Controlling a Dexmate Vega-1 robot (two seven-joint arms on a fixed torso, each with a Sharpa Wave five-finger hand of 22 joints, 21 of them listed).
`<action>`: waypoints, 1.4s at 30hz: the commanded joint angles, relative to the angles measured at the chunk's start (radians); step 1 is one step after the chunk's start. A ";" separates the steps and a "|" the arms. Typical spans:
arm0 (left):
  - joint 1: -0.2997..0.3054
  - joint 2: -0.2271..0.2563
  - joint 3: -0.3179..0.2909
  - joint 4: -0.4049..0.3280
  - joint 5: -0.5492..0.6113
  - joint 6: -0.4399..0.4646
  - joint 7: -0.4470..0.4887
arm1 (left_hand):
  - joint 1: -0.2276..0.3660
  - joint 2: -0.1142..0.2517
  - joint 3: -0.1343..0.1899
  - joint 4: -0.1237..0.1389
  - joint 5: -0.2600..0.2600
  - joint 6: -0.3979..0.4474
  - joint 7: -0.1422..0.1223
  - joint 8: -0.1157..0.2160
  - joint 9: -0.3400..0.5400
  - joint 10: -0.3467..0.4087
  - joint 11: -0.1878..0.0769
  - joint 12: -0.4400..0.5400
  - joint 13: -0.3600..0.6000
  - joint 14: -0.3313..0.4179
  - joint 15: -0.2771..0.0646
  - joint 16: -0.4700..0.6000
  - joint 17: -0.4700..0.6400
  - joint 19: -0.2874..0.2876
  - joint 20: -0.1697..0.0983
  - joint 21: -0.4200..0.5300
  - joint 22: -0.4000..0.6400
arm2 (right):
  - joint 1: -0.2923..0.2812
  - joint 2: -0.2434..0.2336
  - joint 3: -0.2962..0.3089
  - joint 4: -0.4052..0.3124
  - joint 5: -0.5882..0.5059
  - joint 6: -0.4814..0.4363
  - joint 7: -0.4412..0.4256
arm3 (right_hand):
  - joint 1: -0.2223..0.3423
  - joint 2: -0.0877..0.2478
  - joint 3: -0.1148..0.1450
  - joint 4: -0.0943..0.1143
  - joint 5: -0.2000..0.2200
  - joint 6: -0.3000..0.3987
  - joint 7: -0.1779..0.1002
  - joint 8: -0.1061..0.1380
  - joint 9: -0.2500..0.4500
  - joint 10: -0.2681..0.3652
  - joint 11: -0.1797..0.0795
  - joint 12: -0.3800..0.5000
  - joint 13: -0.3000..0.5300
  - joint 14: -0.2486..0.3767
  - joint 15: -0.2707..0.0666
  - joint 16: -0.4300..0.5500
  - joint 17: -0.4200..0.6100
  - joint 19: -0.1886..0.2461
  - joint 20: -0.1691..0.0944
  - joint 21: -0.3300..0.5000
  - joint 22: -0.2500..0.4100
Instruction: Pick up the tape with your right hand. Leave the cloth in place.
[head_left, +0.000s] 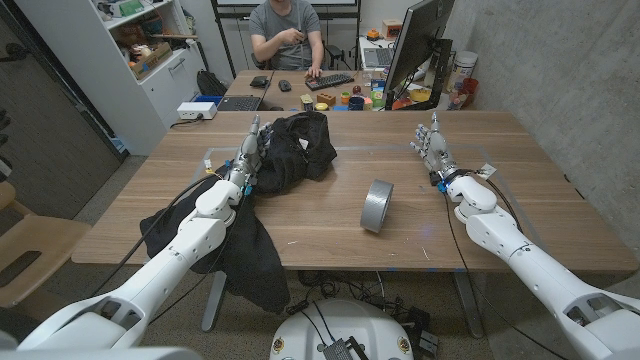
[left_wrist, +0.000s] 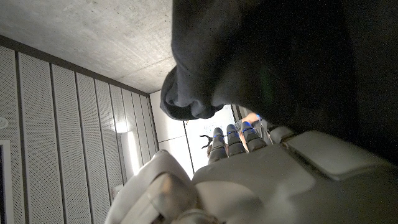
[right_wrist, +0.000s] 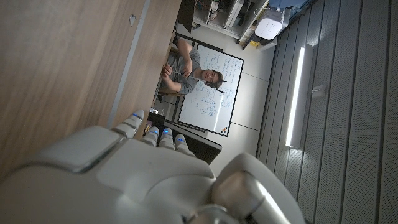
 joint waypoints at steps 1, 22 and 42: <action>-0.014 -0.008 0.008 0.012 0.009 0.004 0.000 | 0.013 -0.005 -0.001 0.004 0.005 0.008 -0.002 0.005 0.002 0.004 0.004 0.004 0.003 -0.011 -0.001 0.006 0.002 0.009 0.000 0.006 0.004 | 0.020 -0.012 -0.009 0.010 -0.008 -0.023 0.020 | -0.002 0.014 -0.006 0.000 0.006 -0.008 0.002 0.006 0.002 -0.008 0.007 0.008 0.005 -0.011 0.002 0.004 0.004 -0.005 -0.004 0.001 0.002; -0.040 -0.015 0.019 0.044 0.006 0.013 -0.029 | 0.018 -0.011 0.000 0.000 0.002 0.010 0.001 0.004 0.002 0.004 0.006 0.003 0.003 -0.013 0.002 0.006 0.001 0.007 0.000 0.006 0.004 | -0.136 -0.208 0.059 -0.305 -0.167 0.013 -0.106 | 0.010 0.011 -0.008 -0.007 0.008 -0.003 0.006 0.010 0.002 0.010 0.015 0.017 0.004 -0.008 0.007 0.008 0.002 0.009 0.026 0.009 0.001; -0.038 0.006 0.017 0.013 0.002 0.011 -0.059 | 0.020 -0.013 0.000 -0.002 0.000 0.009 -0.004 0.003 0.002 0.003 0.008 0.002 0.003 -0.014 0.005 0.006 0.002 0.007 0.000 0.007 0.004 | -0.390 -0.449 0.230 -0.644 -0.359 0.013 -0.140 | 0.096 0.002 0.013 -0.056 0.013 -0.012 0.014 0.015 0.003 0.015 0.013 0.018 0.005 -0.011 0.006 0.007 -0.001 0.016 0.035 0.008 -0.002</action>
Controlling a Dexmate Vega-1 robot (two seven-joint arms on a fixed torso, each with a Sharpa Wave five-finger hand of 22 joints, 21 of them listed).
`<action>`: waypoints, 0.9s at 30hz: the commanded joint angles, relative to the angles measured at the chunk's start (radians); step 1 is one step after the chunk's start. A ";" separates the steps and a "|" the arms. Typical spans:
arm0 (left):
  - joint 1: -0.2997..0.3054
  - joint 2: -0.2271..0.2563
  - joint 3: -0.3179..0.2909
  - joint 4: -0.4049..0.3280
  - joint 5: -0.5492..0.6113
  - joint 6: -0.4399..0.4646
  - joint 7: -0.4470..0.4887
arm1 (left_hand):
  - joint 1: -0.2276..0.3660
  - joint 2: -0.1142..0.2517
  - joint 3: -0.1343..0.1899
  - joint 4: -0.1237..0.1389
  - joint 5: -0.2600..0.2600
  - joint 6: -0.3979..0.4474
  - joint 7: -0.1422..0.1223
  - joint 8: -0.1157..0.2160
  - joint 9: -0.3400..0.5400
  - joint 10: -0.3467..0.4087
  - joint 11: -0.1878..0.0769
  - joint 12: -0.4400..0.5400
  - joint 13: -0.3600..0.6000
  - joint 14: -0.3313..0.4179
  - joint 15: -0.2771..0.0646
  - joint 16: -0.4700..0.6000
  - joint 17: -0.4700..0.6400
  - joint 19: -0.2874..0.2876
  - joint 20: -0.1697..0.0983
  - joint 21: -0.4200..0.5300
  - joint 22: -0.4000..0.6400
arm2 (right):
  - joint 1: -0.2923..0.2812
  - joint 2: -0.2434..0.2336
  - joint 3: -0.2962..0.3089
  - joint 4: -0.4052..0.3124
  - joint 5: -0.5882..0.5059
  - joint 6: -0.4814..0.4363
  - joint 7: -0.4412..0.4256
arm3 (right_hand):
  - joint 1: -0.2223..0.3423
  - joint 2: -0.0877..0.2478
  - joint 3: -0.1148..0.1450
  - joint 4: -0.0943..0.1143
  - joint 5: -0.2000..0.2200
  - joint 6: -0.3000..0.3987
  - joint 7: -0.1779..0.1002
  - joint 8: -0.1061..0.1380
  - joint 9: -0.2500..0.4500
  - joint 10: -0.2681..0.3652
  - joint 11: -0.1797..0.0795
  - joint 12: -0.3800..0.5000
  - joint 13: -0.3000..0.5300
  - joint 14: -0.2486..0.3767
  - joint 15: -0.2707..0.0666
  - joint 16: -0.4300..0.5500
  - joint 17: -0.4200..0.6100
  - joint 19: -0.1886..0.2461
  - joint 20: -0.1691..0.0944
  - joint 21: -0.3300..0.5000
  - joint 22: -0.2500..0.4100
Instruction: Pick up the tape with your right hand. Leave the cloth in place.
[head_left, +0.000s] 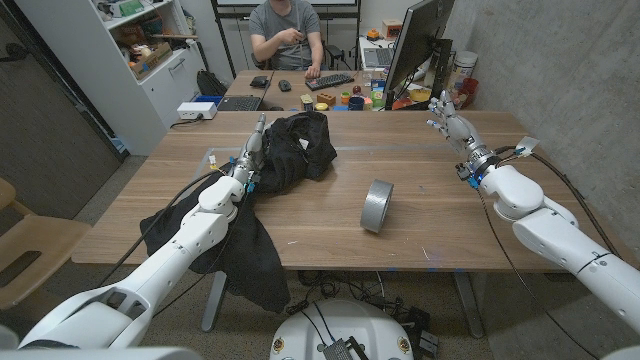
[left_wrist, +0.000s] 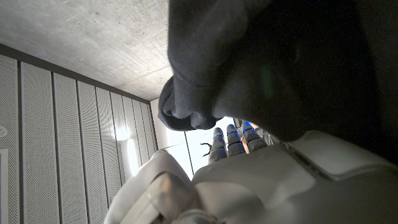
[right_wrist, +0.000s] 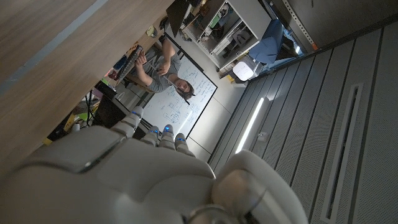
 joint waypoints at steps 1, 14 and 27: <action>0.002 0.011 0.000 -0.020 -0.006 -0.001 -0.021 | 0.011 -0.004 0.000 -0.002 0.000 0.010 -0.004 0.003 0.002 0.005 0.008 0.003 0.004 -0.010 0.001 0.006 0.002 0.008 0.000 0.007 0.004 | -0.131 -0.153 0.087 -0.189 -0.166 -0.008 -0.006 | 0.028 0.001 0.002 -0.012 0.007 -0.006 0.008 0.008 0.003 0.002 -0.004 0.003 0.005 -0.005 0.000 0.008 0.002 -0.004 0.008 0.008 0.001; -0.008 0.032 0.006 -0.048 0.007 0.004 -0.041 | 0.012 -0.004 0.001 -0.002 0.000 0.009 -0.003 0.003 0.002 0.005 0.009 0.003 0.004 -0.011 0.000 0.006 0.002 0.007 0.000 0.007 0.004 | -0.090 -0.259 0.083 -0.280 -0.292 0.014 0.160 | 0.182 0.001 0.046 -0.097 0.010 -0.046 -0.003 0.006 0.004 0.001 -0.027 0.001 0.007 0.002 -0.021 0.009 0.001 0.010 0.004 0.008 0.000; -0.001 0.044 0.015 -0.088 0.004 0.008 -0.073 | 0.013 -0.004 0.001 -0.002 -0.001 0.010 -0.002 0.003 0.002 0.007 0.010 0.003 0.004 -0.012 0.001 0.006 0.002 0.006 0.000 0.007 0.004 | 0.067 -0.319 -0.013 -0.365 -0.527 -0.011 0.306 | 0.363 0.041 0.117 -0.189 0.017 -0.110 -0.010 0.002 0.006 -0.063 -0.043 -0.017 0.008 -0.043 -0.030 0.002 0.001 -0.016 -0.003 -0.003 0.000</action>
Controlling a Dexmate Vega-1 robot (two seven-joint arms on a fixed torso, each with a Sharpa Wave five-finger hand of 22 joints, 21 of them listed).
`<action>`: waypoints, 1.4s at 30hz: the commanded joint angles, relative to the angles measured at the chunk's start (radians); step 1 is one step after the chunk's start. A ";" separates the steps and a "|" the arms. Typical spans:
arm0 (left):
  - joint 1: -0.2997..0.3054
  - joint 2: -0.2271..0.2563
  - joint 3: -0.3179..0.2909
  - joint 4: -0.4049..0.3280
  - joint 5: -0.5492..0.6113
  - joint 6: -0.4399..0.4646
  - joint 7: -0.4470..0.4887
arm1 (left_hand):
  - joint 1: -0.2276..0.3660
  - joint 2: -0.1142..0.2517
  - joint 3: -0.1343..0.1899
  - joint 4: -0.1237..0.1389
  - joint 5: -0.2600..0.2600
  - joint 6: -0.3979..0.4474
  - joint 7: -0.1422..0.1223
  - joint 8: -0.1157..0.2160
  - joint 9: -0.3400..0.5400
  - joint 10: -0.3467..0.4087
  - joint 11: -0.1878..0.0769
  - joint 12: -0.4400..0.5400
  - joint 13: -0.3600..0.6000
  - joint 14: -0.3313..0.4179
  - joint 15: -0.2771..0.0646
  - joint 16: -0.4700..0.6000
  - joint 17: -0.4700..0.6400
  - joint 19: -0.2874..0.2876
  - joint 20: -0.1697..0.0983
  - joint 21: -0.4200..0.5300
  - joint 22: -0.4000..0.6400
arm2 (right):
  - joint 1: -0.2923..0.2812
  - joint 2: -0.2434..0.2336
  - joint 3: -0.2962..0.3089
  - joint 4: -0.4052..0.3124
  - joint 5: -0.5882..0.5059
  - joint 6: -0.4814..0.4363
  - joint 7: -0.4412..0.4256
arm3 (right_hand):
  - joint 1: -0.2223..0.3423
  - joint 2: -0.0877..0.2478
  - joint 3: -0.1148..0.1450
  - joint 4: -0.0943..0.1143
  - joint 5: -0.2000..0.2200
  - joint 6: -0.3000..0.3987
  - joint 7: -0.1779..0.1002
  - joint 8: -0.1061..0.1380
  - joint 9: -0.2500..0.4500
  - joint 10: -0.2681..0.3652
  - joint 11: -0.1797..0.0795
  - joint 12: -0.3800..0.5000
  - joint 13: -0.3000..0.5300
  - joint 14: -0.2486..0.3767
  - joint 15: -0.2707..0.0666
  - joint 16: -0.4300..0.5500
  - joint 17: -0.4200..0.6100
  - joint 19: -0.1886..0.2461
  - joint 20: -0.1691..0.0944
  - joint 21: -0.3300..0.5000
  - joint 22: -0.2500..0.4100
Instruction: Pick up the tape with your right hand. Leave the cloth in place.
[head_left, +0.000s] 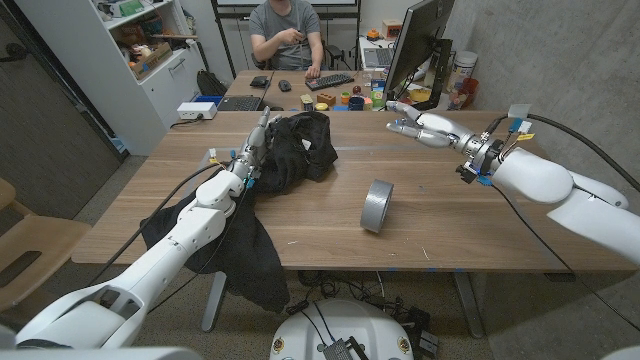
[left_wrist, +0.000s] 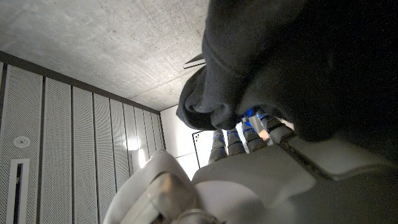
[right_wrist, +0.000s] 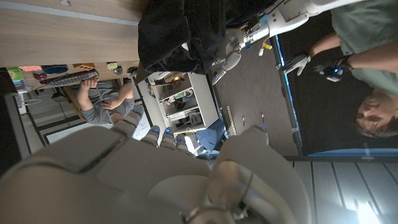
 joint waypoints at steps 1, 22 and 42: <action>-0.002 0.012 0.010 -0.029 0.002 0.003 -0.031 | 0.009 0.000 0.001 -0.002 -0.001 0.010 -0.002 0.003 0.003 0.003 0.006 0.003 0.004 -0.008 -0.001 0.006 0.002 0.006 0.000 0.007 0.005 | 0.124 -0.064 -0.074 -0.081 -0.230 -0.004 0.125 | 0.044 0.005 0.010 -0.025 0.005 -0.092 -0.005 -0.006 0.006 -0.025 0.001 -0.006 0.004 -0.050 -0.015 -0.003 0.001 -0.017 -0.001 -0.004 0.000; 0.020 0.021 0.010 -0.046 -0.004 0.019 -0.022 | 0.010 0.001 0.003 -0.003 -0.002 0.014 0.007 0.004 0.003 0.004 0.004 0.003 0.004 -0.008 -0.002 0.007 0.002 0.007 -0.001 0.007 0.005 | 0.070 -0.109 -0.043 -0.084 -0.824 0.175 -0.066 | 0.125 -0.009 0.025 -0.069 0.017 -0.107 -0.020 0.001 0.008 -0.019 -0.021 0.009 0.006 -0.044 -0.042 0.010 0.001 -0.012 -0.006 0.003 0.000; 0.062 0.059 -0.002 -0.118 0.005 0.062 0.031 | 0.012 0.002 0.004 -0.004 -0.003 0.014 0.007 0.003 0.003 0.004 0.003 0.003 0.004 -0.008 -0.002 0.007 0.002 0.008 -0.002 0.008 0.005 | 0.151 -0.099 -0.181 0.065 -1.139 0.265 -0.243 | 0.161 -0.015 0.027 -0.081 0.033 -0.059 -0.059 0.018 0.010 0.006 -0.063 0.022 0.007 -0.029 -0.078 0.014 0.001 0.001 -0.039 0.006 0.000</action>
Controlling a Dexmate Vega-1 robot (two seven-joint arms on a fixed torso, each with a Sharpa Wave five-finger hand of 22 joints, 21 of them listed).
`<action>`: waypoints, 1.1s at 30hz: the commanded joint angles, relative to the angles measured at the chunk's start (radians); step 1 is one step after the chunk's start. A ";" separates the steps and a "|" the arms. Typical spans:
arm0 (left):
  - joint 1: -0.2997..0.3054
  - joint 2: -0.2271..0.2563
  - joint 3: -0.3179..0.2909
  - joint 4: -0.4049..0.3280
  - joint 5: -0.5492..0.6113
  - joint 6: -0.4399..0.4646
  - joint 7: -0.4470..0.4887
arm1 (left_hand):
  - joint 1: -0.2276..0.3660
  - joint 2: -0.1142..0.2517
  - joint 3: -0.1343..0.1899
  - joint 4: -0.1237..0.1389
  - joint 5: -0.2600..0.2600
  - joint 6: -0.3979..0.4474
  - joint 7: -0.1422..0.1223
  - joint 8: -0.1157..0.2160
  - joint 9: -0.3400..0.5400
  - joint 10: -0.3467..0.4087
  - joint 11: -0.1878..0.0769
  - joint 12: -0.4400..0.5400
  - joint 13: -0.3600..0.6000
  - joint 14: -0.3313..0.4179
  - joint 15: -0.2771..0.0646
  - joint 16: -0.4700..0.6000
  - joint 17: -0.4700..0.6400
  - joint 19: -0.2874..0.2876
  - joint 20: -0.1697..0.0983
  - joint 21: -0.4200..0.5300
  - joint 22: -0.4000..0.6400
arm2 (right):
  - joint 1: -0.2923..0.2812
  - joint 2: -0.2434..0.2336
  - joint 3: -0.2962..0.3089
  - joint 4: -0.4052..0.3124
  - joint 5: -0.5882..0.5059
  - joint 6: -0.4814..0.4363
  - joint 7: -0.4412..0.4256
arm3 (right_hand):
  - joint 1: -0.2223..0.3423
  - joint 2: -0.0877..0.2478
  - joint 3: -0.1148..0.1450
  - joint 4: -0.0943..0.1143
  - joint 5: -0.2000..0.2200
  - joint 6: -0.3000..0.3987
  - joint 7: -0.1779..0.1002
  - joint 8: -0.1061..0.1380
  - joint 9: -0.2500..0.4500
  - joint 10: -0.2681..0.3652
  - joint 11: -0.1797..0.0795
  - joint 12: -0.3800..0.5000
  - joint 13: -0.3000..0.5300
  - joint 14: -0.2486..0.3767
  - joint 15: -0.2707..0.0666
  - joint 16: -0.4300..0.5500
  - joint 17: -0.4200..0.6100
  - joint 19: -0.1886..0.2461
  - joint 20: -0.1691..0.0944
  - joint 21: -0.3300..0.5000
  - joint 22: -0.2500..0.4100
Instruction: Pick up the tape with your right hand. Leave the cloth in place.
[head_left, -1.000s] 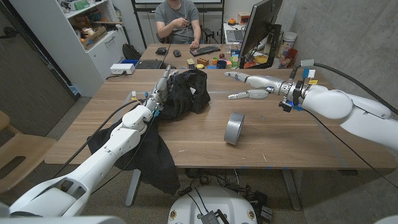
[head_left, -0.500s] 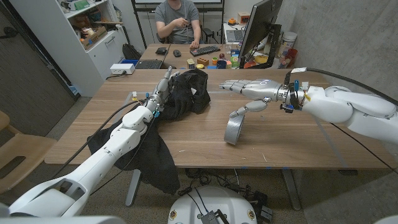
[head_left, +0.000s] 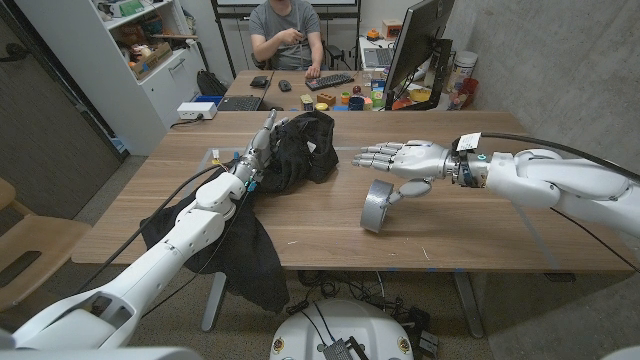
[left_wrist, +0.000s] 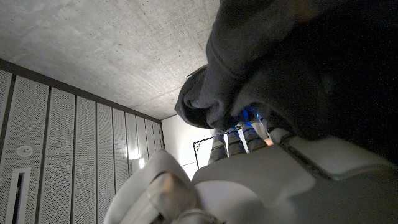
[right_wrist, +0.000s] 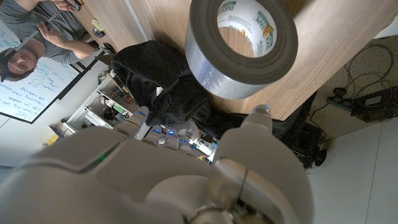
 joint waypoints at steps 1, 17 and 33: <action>0.025 0.031 -0.007 -0.054 0.020 0.051 0.068 | 0.012 0.001 0.000 0.000 -0.003 0.009 0.002 0.004 0.003 0.004 0.002 0.003 0.004 -0.008 -0.001 0.007 0.002 0.008 -0.001 0.004 0.005 | 0.054 -0.002 -0.091 0.106 -0.169 0.062 -0.111 | 0.015 -0.001 0.002 -0.010 0.008 -0.054 -0.010 0.008 0.005 0.002 -0.018 0.010 0.002 -0.030 -0.080 0.007 0.001 -0.002 -0.009 0.004 0.000; 0.029 0.032 -0.003 -0.074 0.018 0.071 0.077 | 0.013 0.001 0.000 0.000 -0.004 0.013 0.003 0.005 0.003 0.007 0.005 0.004 0.004 -0.005 -0.002 0.009 0.002 0.011 -0.003 0.005 0.005 | 0.081 -0.029 -0.151 0.156 -0.230 0.084 -0.228 | 0.108 0.008 0.019 -0.028 0.040 0.009 -0.066 0.031 0.010 0.069 -0.083 0.037 0.005 0.012 -0.130 0.014 -0.001 0.040 -0.052 0.014 0.000; 0.036 0.025 -0.011 -0.056 0.005 0.046 0.066 | 0.012 0.001 0.001 0.000 -0.004 0.022 0.004 0.007 0.003 0.013 0.001 0.006 0.004 -0.005 -0.002 0.009 0.002 0.012 -0.004 0.005 0.005 | 0.081 0.038 -0.219 0.221 -0.241 0.041 -0.399 | 0.494 0.066 0.159 -0.006 0.068 0.478 -0.159 0.236 0.063 0.563 -0.132 0.324 0.112 0.566 -0.201 0.234 0.136 0.412 -0.051 0.161 0.047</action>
